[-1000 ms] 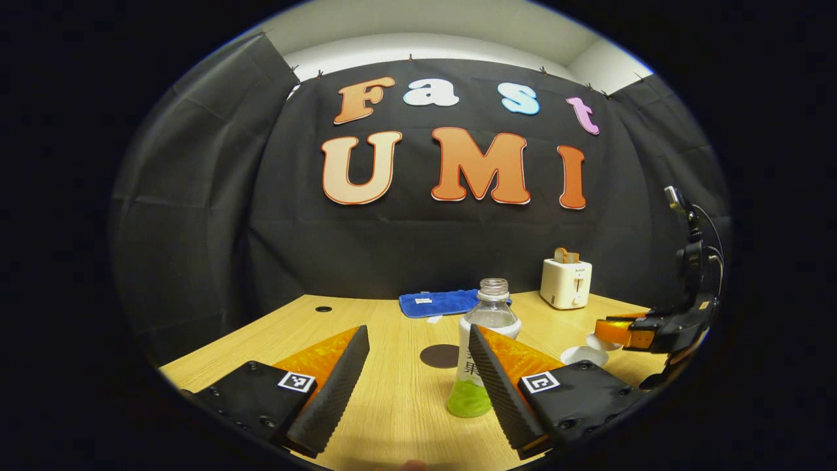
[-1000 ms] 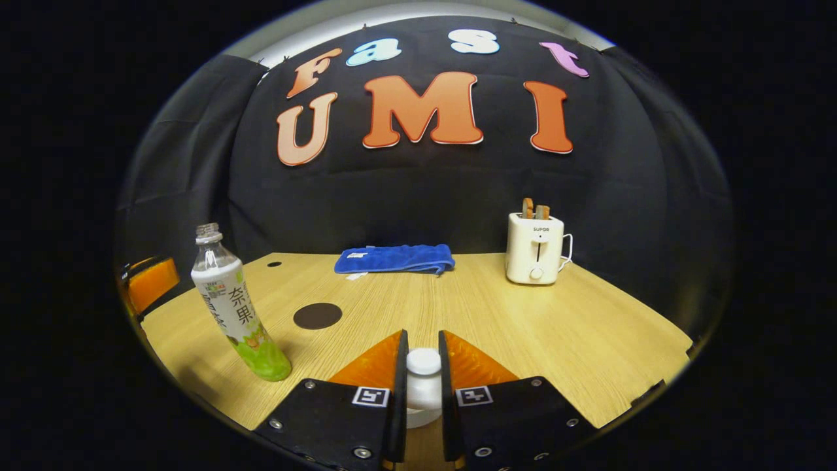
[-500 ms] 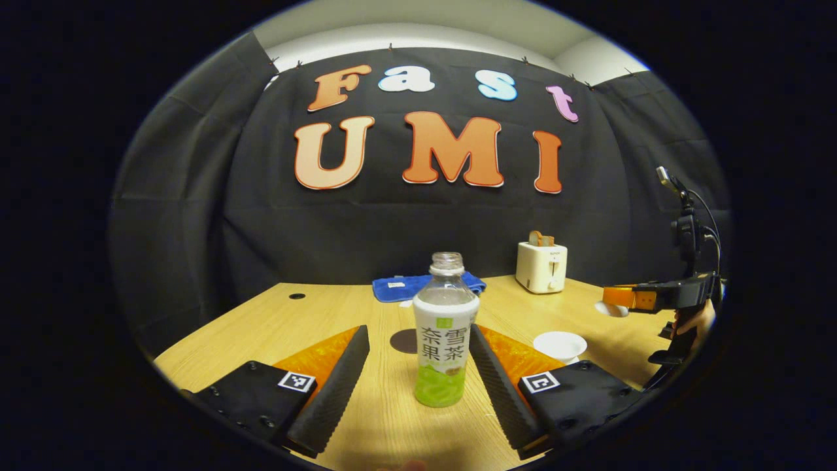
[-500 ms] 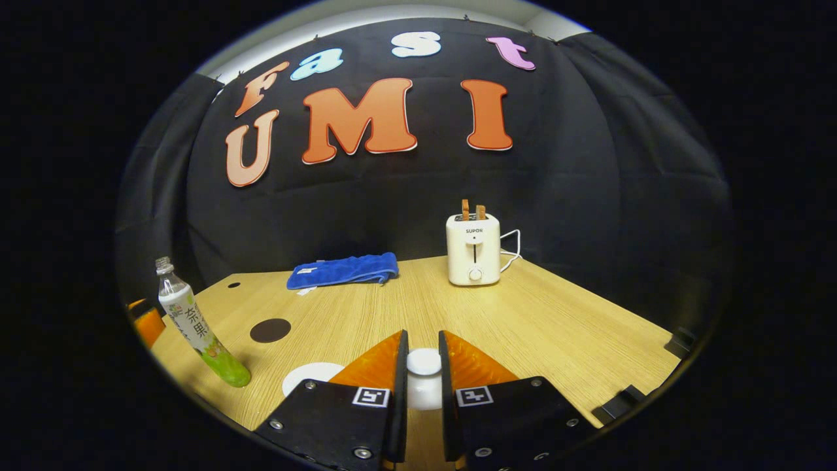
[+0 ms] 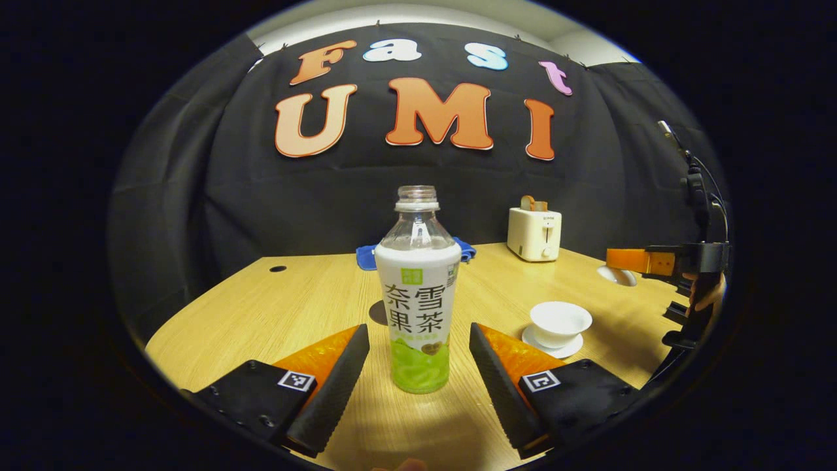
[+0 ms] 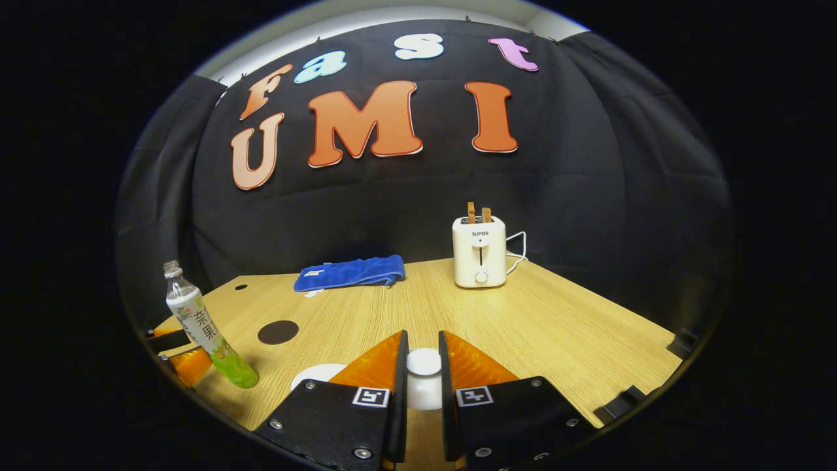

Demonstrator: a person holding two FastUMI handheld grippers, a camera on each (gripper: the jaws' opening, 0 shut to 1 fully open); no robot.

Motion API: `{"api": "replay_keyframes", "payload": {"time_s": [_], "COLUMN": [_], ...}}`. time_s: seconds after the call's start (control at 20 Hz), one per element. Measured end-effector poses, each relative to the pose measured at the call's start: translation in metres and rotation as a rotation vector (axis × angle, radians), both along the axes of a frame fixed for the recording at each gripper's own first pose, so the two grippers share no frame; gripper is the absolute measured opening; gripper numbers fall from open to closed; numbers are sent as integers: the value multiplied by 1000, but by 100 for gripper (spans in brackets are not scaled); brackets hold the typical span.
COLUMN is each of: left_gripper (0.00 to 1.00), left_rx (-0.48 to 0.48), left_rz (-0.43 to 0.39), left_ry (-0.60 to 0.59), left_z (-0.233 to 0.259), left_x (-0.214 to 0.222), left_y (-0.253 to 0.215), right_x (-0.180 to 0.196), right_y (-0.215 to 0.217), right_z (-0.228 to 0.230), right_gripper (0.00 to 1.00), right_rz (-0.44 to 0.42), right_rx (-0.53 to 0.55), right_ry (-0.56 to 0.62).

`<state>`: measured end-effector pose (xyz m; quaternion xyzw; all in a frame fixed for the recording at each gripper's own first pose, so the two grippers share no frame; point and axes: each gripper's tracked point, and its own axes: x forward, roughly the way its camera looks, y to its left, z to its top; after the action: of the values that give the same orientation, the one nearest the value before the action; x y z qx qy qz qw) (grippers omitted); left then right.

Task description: Open the teacup lid with one hand, grasp the water bottle and pour water into the teacup with the other hand; after pouring, place the water bottle on the coaster and then close the teacup lid.

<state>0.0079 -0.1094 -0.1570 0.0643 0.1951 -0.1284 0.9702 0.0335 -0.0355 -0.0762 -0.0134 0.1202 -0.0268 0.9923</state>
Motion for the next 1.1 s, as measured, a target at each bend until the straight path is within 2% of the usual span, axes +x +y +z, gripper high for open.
{"api": "replay_keyframes", "payload": {"time_s": [0.4,0.45,0.55,0.65,0.85,1.1], "left_gripper": [99,96,73,69,67,69], "left_rx": [-5,-7,19,39,84,191], "left_rz": [36,38,39,21,-27,-100], "left_ry": [79,85,72,69,65,16], "left_z": [-33,-33,-36,-34,-28,-9], "left_x": [19,18,28,22,16,18], "left_y": [2,-1,0,-3,-12,-27], "right_x": [0,-1,-1,-1,-1,-2], "right_y": [-5,-5,-5,-3,-4,-9], "right_z": [-2,-2,-1,-1,-1,0], "right_gripper": [23,23,23,23,23,23], "right_rz": [-6,-6,-5,0,-1,-9], "right_rx": [29,33,37,36,34,36], "right_ry": [10,11,10,9,12,9]}}
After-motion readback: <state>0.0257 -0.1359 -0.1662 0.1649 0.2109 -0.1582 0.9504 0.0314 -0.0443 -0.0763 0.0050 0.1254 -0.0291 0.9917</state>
